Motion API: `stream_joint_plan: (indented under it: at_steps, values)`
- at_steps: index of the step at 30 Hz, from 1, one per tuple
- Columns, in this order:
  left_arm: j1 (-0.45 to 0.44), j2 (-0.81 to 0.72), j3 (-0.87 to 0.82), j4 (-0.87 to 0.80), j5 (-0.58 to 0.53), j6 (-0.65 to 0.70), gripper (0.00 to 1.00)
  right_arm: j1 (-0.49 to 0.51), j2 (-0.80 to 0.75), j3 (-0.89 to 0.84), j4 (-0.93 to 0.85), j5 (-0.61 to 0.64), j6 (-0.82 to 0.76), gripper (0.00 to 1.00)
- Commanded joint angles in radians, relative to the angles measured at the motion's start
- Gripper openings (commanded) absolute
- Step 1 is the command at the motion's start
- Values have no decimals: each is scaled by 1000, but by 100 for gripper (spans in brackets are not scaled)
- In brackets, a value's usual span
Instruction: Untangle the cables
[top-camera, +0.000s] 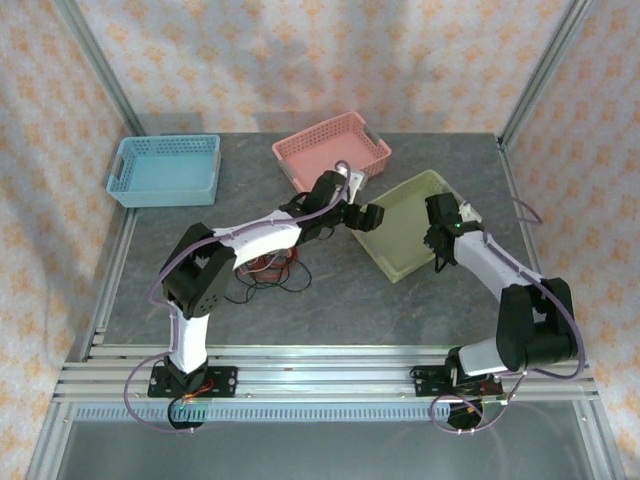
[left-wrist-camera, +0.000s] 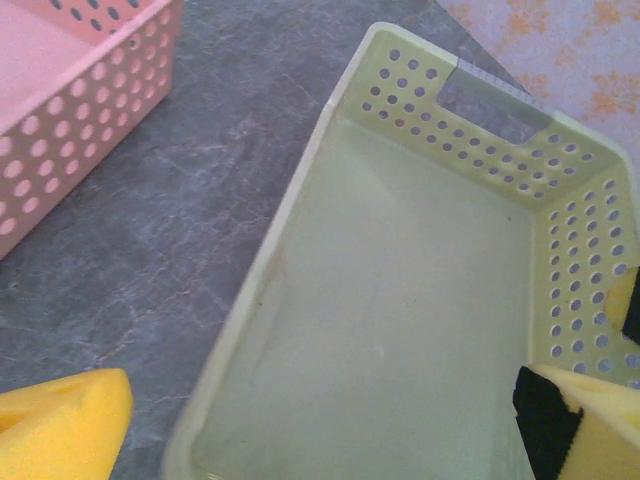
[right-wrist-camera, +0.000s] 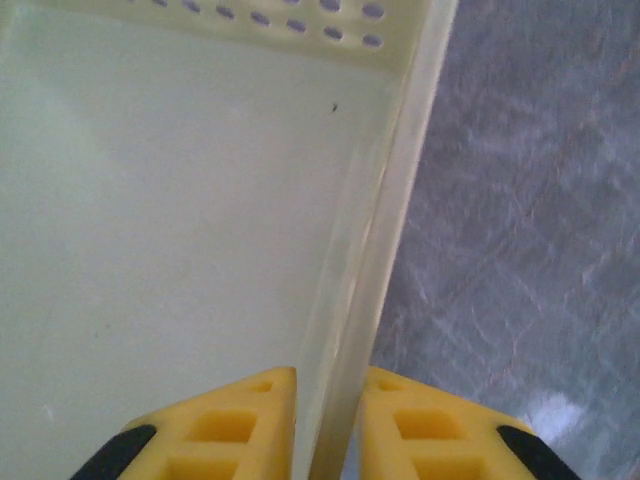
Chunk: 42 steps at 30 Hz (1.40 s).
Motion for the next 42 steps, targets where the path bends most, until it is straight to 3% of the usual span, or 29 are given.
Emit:
stream_joint_plan:
  at_steps: [1,7,12,18,26,34,42]
  values:
    - [49,-8,43,-30,67,-30,99,-6,46,80,5,38,-186,22]
    - [84,26,104,-80,75,-23,99,-5,140,165,-68,168,-199,46]
    - [114,10,109,-91,66,-27,99,-1,51,193,-92,178,-95,62]
    - [189,-96,24,-30,69,-63,99,120,-38,210,-13,108,26,75]
    - [288,-211,-128,27,73,-104,99,166,139,276,173,-156,147,100]
    - [385,-377,-309,74,88,-135,99,172,330,387,287,-311,189,100]
    - [441,-482,-405,55,91,-123,99,179,473,506,311,-371,203,100]
